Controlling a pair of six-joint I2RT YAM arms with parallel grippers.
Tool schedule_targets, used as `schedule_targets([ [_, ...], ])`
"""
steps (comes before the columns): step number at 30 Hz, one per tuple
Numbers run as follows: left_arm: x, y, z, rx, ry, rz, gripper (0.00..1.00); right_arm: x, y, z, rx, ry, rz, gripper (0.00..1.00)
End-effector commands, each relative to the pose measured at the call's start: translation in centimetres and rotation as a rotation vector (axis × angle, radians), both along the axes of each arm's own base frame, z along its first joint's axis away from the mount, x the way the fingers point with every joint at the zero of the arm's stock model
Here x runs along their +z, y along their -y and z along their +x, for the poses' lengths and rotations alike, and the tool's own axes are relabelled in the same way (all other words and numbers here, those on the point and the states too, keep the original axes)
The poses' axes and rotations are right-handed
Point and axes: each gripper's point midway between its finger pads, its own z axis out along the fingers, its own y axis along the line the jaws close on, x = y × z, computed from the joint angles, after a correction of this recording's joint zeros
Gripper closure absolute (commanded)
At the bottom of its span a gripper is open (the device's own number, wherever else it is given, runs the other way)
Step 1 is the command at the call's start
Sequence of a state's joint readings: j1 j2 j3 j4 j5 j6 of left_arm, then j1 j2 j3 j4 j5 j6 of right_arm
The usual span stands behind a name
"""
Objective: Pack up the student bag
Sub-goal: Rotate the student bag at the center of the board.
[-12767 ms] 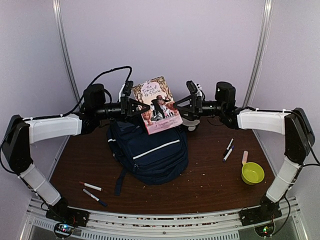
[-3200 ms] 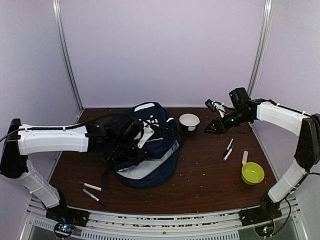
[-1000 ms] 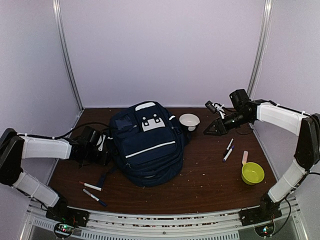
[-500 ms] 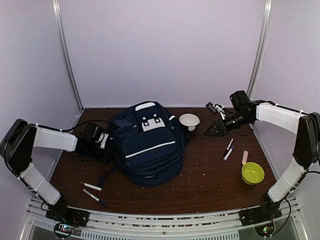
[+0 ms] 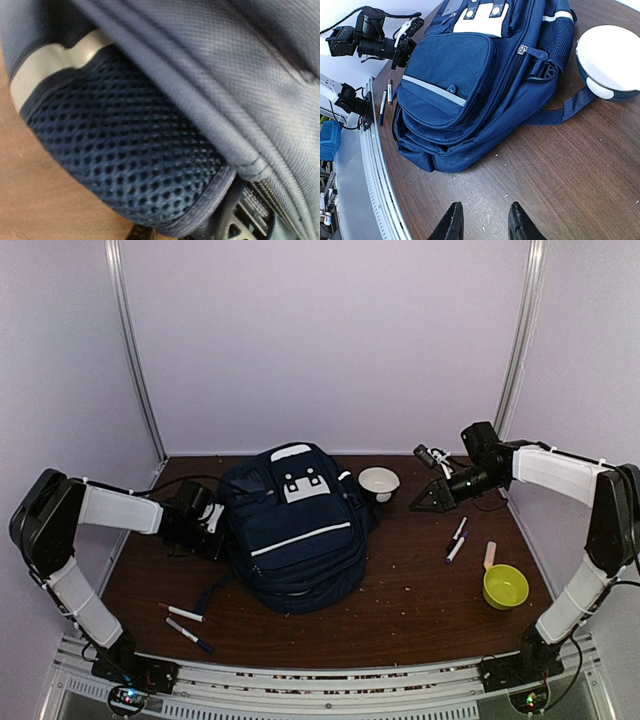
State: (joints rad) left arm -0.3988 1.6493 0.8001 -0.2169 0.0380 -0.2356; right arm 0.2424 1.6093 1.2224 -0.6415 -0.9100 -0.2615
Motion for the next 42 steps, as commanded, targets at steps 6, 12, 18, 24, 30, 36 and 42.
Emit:
schedule_targets([
  [6,0.7,-0.1,-2.9,0.07,-0.076,-0.089,1.0,0.5,-0.2,0.4,-0.01,-0.016,0.032,0.7],
  [12,1.0,0.2,-4.0,0.058,-0.12,-0.046,1.0,0.7,-0.3,0.6,-0.025,-0.011,0.035,0.7],
  [18,1.5,1.2,-6.0,0.031,-0.15,0.0,1.0,1.7,-2.8,-0.2,0.012,0.056,-0.003,0.71],
  [24,1.9,3.1,-8.0,-0.05,-0.158,0.044,1.0,1.3,-10.5,-2.8,0.186,0.096,-0.053,0.72],
  [30,2.1,5.1,-9.5,-0.125,-0.147,0.026,1.0,0.2,-18.6,-1.8,0.262,0.039,-0.015,0.76],
  [36,3.0,8.8,-11.6,-0.271,-0.113,-0.038,1.0,-3.0,-23.7,0.6,0.212,-0.124,0.02,0.79],
  [42,4.6,13.2,-14.3,-0.46,-0.094,-0.121,1.0,-7.7,-24.7,0.9,0.144,-0.242,-0.019,0.8],
])
